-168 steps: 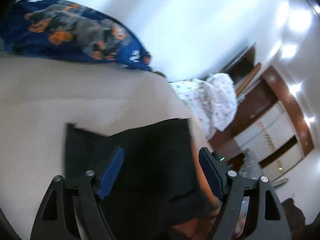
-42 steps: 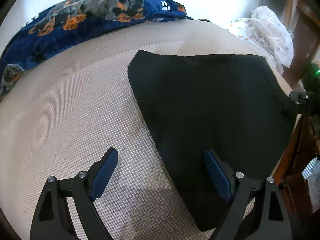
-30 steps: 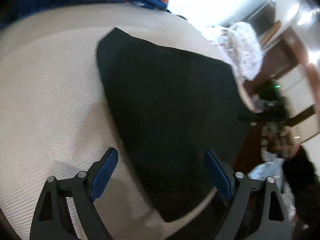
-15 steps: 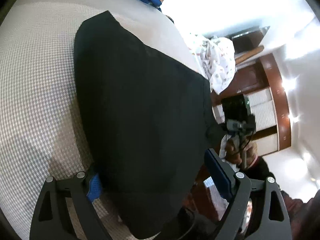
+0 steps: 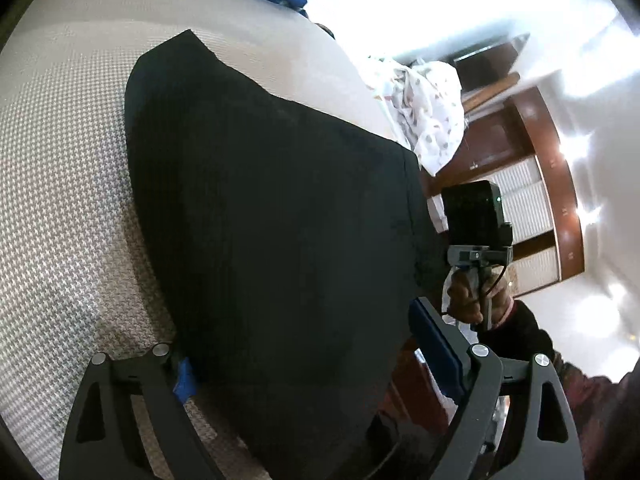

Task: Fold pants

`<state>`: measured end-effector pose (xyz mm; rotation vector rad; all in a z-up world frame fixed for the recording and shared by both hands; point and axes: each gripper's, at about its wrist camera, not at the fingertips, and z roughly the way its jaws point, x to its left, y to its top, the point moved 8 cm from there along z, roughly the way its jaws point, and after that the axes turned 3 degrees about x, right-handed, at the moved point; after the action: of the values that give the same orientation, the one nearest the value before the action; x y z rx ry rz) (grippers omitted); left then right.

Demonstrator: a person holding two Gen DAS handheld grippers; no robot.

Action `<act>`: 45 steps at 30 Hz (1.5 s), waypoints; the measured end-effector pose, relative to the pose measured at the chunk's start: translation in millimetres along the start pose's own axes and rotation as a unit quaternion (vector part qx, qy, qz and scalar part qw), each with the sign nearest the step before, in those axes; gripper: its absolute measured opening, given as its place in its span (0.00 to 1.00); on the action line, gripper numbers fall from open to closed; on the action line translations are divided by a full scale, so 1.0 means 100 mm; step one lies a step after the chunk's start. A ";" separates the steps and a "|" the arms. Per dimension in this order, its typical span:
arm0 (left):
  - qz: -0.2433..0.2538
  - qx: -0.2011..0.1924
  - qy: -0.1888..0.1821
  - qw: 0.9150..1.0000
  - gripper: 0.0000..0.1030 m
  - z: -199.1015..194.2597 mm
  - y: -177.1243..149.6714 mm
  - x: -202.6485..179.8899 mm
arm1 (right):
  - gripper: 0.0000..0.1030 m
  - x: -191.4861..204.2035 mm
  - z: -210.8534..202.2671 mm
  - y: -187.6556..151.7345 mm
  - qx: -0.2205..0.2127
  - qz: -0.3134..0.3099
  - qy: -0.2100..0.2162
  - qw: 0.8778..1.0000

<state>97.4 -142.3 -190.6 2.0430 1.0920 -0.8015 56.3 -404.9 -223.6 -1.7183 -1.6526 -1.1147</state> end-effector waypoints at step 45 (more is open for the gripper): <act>-0.019 -0.154 0.293 0.944 0.46 -1.32 -0.77 0.74 | 0.27 0.89 1.65 0.02 -0.025 -0.020 -0.035 0.999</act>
<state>91.1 27.1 -191.1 2.0327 1.4707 -0.0072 86.2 -220.7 -238.2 -1.7800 -1.7226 -1.1356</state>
